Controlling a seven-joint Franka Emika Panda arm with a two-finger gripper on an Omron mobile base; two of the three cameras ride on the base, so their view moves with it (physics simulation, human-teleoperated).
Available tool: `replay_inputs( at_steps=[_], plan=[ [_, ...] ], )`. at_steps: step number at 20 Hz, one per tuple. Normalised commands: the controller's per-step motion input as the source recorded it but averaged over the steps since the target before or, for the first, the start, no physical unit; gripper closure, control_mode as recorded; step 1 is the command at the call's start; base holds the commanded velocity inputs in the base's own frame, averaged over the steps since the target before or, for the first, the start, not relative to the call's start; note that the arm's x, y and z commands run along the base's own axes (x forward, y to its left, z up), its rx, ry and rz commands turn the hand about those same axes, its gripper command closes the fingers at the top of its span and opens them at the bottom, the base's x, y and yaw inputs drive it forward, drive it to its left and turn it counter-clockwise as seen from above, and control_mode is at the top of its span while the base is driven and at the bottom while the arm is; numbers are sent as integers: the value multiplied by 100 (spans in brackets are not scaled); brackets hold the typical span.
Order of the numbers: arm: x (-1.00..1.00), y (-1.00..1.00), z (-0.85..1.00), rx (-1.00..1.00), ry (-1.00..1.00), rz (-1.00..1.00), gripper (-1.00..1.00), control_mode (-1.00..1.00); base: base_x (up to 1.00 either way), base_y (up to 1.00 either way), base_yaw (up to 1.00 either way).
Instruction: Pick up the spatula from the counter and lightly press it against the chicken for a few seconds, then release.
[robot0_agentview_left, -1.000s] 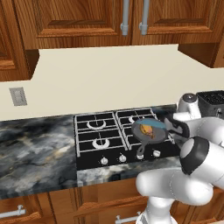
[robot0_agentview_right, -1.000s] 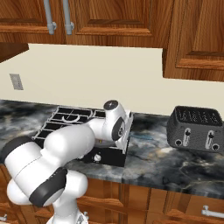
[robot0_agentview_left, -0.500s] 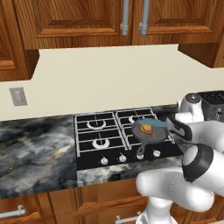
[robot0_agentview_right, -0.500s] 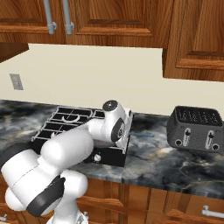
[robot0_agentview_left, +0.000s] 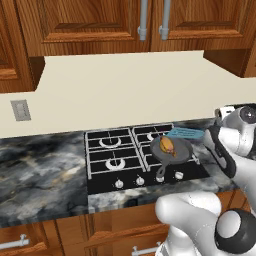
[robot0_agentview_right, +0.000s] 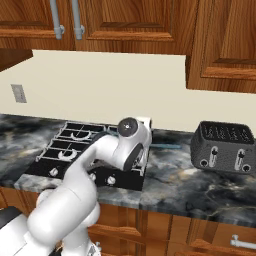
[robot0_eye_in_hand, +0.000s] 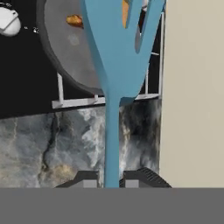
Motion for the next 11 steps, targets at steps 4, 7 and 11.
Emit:
replay_inputs(
  at_steps=[4,7,11],
  plan=[
    [-44,0,31,0,-18,9,100,-100,0,0,0],
    [-48,9,31,4,-15,5,100,-100,0,0,0],
    [-45,12,37,10,-7,0,100,-100,0,0,0]
  ],
)
